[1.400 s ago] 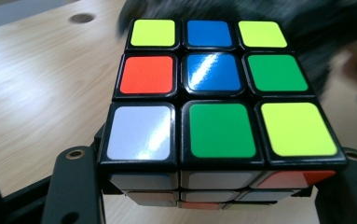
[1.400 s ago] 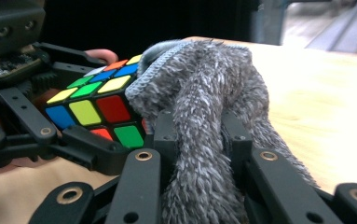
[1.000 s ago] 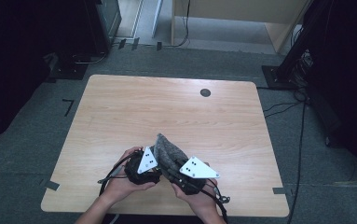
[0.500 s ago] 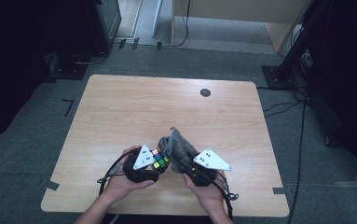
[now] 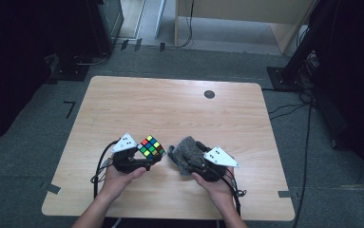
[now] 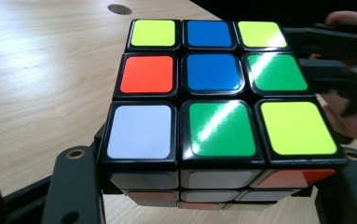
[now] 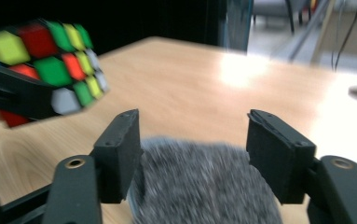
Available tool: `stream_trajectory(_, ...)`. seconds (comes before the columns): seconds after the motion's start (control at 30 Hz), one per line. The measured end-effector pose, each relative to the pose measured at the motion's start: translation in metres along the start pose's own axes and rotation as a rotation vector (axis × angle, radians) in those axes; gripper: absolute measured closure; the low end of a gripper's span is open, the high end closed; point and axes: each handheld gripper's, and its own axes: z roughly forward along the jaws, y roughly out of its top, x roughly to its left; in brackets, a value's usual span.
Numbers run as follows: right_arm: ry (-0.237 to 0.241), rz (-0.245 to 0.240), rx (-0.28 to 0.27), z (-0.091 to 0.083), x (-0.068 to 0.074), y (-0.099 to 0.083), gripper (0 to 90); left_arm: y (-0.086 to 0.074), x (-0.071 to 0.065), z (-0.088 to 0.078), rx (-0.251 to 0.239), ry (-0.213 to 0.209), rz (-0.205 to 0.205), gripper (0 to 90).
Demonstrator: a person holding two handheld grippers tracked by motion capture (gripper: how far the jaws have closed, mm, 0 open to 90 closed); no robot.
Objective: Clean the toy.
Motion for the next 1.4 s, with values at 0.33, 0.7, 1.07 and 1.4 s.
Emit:
stream_trajectory(0.33,0.148,-0.137,0.002,0.022,0.054,-0.012,25.9,0.006,-0.008,0.0,-0.013,-0.018,-0.041,34.4)
stream_trajectory(0.7,0.135,-0.175,-0.073,0.029,0.068,-0.016,26.9,0.006,-0.018,0.006,-0.009,-0.078,-0.058,34.4)
stream_trajectory(1.07,0.087,-0.22,-0.116,0.027,0.071,-0.017,32.9,0.004,-0.018,0.009,0.0,-0.125,-0.083,34.3)
stream_trajectory(1.4,0.072,-0.24,-0.123,0.026,0.073,-0.017,34.5,0.004,-0.016,0.01,0.012,-0.152,-0.099,34.2)
